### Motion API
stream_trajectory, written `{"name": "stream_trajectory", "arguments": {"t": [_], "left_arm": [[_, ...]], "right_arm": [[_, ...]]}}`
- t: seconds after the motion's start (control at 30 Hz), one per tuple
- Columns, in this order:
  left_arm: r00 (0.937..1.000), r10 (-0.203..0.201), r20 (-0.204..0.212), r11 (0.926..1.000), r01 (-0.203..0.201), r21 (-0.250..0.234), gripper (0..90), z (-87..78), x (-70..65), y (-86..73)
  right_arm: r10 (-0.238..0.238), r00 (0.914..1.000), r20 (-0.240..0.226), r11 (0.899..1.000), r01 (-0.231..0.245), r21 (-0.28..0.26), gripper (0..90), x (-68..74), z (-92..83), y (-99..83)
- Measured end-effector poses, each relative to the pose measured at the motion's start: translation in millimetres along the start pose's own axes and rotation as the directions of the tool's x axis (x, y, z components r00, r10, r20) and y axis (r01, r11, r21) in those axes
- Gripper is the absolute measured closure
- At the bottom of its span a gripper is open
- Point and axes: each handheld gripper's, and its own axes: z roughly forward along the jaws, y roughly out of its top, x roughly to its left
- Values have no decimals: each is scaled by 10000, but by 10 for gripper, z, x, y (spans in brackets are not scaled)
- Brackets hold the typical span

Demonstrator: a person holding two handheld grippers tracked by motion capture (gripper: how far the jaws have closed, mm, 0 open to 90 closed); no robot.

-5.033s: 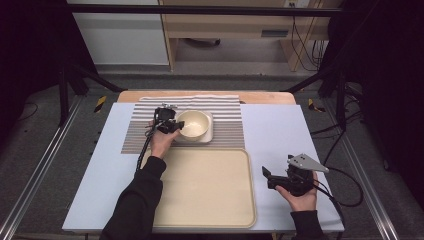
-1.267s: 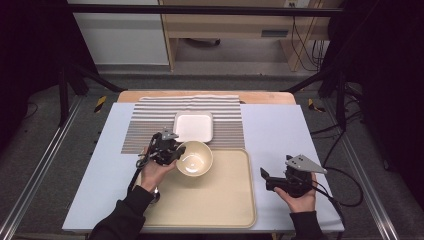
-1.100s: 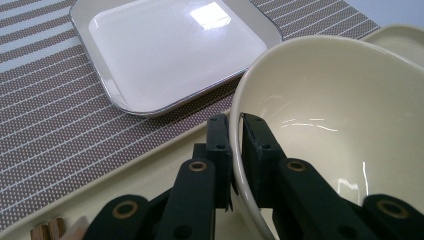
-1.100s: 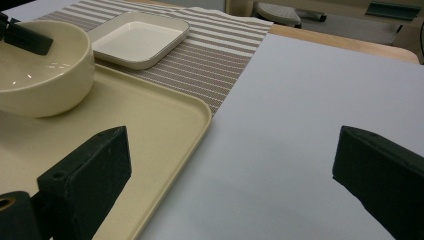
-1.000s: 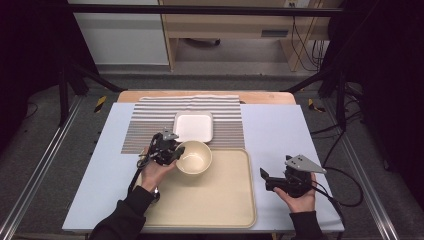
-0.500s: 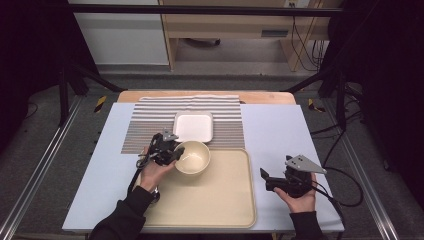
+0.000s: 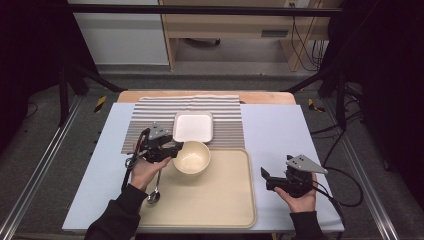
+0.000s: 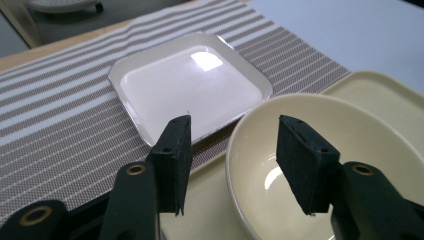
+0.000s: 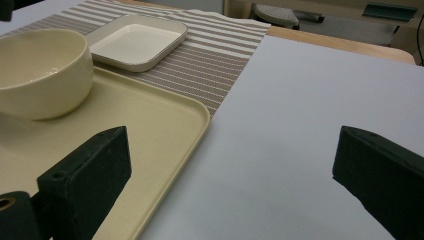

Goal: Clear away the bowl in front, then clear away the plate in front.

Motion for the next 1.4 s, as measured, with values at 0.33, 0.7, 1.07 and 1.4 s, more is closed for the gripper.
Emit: {"name": "stream_trajectory", "arguments": {"t": [0.33, 0.7, 1.07, 1.4], "left_arm": [[10000, -17, -79, 9975, 12, -700, 350, -152, 153, 148], [9999, -28, -100, 9961, 19, -878, 331, -163, 233, 234], [9989, -119, -444, 9958, 78, -913, 331, -30, 412, 441], [9983, -145, -561, 9983, 112, -574, 351, 257, 510, 460]], "right_arm": [[-38, 10000, 17, 10000, 38, -21, 25, -4, -1, 9], [-23, 10000, 62, 10000, 23, -86, 25, -21, -16, 19], [48, 10000, 31, 9999, -47, -161, 26, -33, -39, 29], [68, 10000, 21, 9998, -68, -201, 27, -39, -45, 40]]}}
